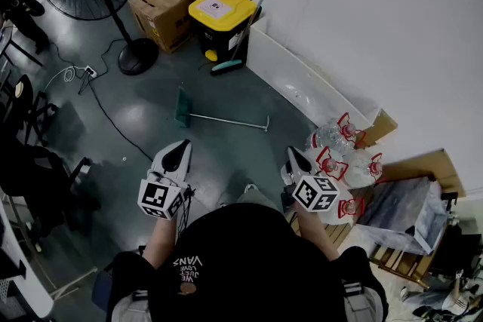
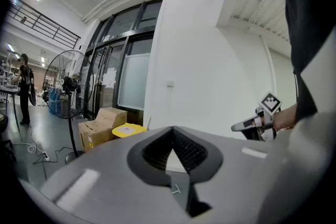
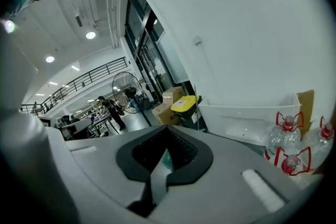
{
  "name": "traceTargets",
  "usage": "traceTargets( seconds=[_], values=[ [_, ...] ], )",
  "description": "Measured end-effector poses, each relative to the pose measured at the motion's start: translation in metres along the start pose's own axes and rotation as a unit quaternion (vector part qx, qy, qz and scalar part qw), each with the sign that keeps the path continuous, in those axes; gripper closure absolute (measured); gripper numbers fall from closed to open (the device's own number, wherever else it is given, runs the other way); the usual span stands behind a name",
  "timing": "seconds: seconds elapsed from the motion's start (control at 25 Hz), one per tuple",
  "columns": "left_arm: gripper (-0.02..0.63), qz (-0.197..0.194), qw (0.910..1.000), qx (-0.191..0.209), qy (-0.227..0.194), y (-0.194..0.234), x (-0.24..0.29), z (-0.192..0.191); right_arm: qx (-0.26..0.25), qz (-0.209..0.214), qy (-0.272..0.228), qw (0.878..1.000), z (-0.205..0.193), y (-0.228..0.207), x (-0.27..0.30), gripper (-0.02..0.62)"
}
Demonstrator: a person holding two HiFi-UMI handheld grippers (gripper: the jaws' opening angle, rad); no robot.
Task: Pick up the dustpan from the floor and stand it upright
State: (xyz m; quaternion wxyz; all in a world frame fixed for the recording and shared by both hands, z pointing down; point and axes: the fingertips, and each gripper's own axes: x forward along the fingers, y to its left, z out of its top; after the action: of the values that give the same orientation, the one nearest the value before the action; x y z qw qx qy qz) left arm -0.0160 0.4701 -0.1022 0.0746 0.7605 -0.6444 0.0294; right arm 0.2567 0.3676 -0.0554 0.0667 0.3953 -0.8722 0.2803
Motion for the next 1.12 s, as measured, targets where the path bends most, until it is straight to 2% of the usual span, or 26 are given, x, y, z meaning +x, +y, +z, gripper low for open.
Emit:
traceTargets(
  seconds=[0.36, 0.6, 0.72, 0.8, 0.92, 1.04, 1.12],
  values=[
    [0.552, -0.011, 0.9999, -0.002, -0.004, 0.008, 0.013, -0.007, 0.008, -0.007, -0.014, 1.000, 0.001, -0.002, 0.015, 0.594],
    [0.552, -0.026, 0.9995, -0.002, 0.016, 0.012, 0.058, -0.022, 0.003, -0.016, -0.015, 1.000, 0.011, -0.031, 0.052, 0.592],
    [0.548, -0.047, 0.9982, -0.006, 0.037, 0.013, 0.096, -0.036, 0.005, -0.039, 0.008, 0.999, 0.009, -0.060, 0.084, 0.573],
    [0.546, -0.059, 0.9969, -0.006, 0.051, 0.014, 0.124, -0.045, 0.008, -0.052, 0.032, 0.998, 0.007, -0.082, 0.107, 0.506],
    [0.540, -0.076, 0.9941, -0.004, 0.077, 0.018, 0.171, -0.057, 0.014, -0.067, 0.062, 0.996, 0.009, -0.112, 0.144, 0.480],
    [0.500, -0.086, 0.9899, -0.013, 0.112, 0.015, 0.203, -0.073, 0.022, -0.073, 0.088, 0.993, 0.008, -0.139, 0.163, 0.480],
    [0.499, -0.099, 0.9861, -0.005, 0.133, 0.007, 0.220, -0.078, 0.034, -0.076, 0.105, 0.991, 0.004, -0.154, 0.167, 0.480]
  ],
)
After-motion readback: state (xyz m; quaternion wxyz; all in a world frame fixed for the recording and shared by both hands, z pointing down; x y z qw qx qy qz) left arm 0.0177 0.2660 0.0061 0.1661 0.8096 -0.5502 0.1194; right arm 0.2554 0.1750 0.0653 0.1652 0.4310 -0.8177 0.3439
